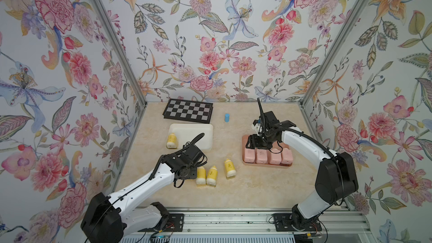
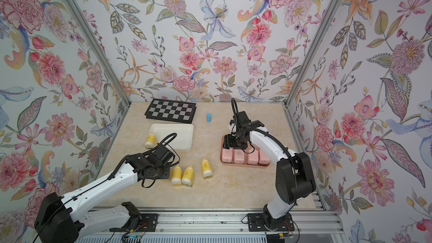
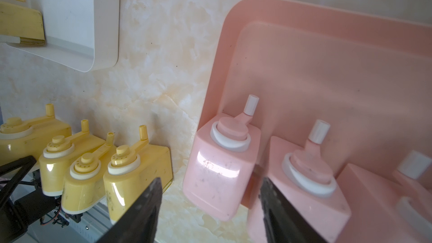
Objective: Place the pencil sharpeners by color into the storage box
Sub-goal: Pick up the pencil sharpener from the center of the board.
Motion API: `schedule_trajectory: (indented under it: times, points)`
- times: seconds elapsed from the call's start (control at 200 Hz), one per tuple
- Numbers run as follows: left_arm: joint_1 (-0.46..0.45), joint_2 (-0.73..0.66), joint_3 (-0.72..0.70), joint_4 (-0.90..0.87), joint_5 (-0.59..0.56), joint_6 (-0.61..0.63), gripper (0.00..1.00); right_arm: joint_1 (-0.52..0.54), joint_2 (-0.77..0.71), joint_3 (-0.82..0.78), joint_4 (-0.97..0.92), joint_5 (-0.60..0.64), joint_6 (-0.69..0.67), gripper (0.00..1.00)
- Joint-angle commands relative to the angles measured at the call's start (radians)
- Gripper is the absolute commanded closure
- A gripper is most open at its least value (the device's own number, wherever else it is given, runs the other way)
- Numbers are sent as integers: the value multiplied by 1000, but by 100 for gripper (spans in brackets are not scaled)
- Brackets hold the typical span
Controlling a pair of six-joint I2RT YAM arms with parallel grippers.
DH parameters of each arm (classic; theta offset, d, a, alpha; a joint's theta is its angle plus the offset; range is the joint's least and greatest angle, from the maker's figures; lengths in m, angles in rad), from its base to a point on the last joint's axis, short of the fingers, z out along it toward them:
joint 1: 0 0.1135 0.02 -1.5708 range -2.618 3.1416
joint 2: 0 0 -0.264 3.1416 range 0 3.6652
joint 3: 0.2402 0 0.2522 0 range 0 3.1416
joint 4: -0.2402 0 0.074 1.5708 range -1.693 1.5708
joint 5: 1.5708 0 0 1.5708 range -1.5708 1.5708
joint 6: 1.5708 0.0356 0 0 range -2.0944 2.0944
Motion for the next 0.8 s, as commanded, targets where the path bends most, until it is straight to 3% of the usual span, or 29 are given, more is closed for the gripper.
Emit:
schedule_trajectory:
  times: [0.0,0.796]
  points:
    - [13,-20,75,-63,-52,28,61,9,6,31,6,-9,-22,32]
    - [115,175,358,-10,0,202,62,-2,9,39,8,-13,-33,32]
